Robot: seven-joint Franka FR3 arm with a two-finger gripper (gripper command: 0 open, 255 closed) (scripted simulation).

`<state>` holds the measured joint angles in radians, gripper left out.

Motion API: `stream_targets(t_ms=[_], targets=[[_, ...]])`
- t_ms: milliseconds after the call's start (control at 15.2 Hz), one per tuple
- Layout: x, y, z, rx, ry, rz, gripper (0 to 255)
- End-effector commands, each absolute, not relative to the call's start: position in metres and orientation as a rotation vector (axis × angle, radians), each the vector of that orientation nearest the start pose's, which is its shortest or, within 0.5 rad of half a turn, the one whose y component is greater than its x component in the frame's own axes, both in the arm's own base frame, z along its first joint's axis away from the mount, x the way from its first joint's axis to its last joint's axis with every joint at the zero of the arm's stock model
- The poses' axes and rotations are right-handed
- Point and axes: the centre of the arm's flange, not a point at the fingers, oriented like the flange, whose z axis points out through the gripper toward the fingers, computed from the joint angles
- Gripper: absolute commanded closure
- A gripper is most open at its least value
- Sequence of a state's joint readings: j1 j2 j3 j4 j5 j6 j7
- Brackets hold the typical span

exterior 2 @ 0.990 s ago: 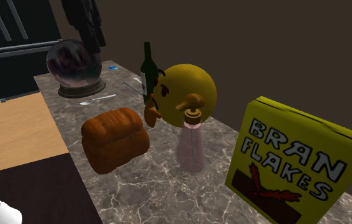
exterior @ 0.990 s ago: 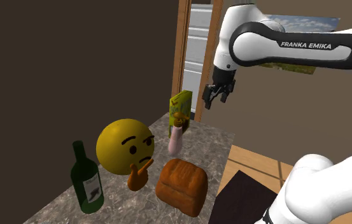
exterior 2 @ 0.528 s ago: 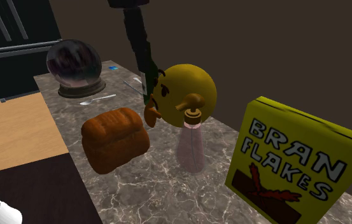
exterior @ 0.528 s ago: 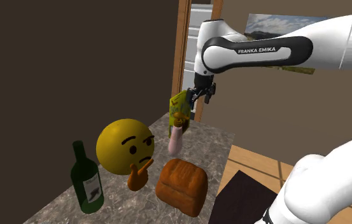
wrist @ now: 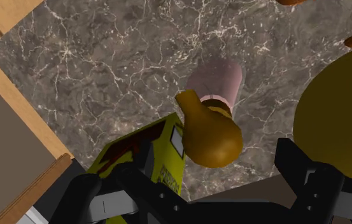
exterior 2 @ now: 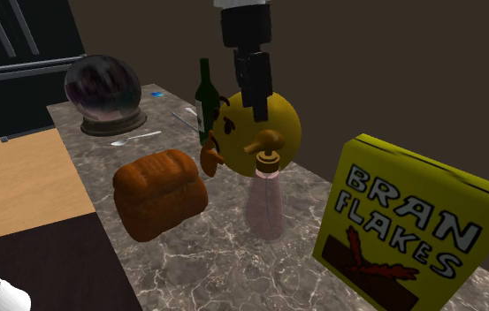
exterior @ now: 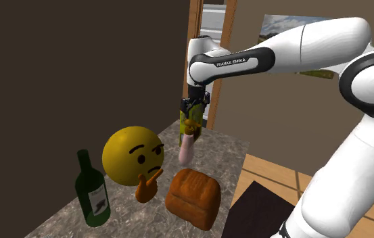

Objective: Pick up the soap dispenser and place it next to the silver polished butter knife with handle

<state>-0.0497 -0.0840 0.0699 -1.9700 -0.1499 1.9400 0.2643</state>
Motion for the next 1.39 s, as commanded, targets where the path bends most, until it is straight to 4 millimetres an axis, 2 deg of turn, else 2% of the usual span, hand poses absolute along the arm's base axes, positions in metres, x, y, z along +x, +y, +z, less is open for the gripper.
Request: stream_targets(t_ms=[0,132,198,660,1188,1254,1320], targets=[[0.565,-0.001,0.500,-3.264,0.327,-0.114,0],[0.589,-0.003,0.487,-3.266,0.337,-0.106,0],[0.589,-0.003,0.487,-3.266,0.338,-0.106,0],[0.591,-0.009,0.447,-3.266,0.338,-0.106,0],[0.591,-0.009,0.447,-3.266,0.338,-0.106,0],[0.591,-0.009,0.447,-3.266,0.338,-0.106,255],[0.591,-0.009,0.447,-3.266,0.338,-0.106,255]])
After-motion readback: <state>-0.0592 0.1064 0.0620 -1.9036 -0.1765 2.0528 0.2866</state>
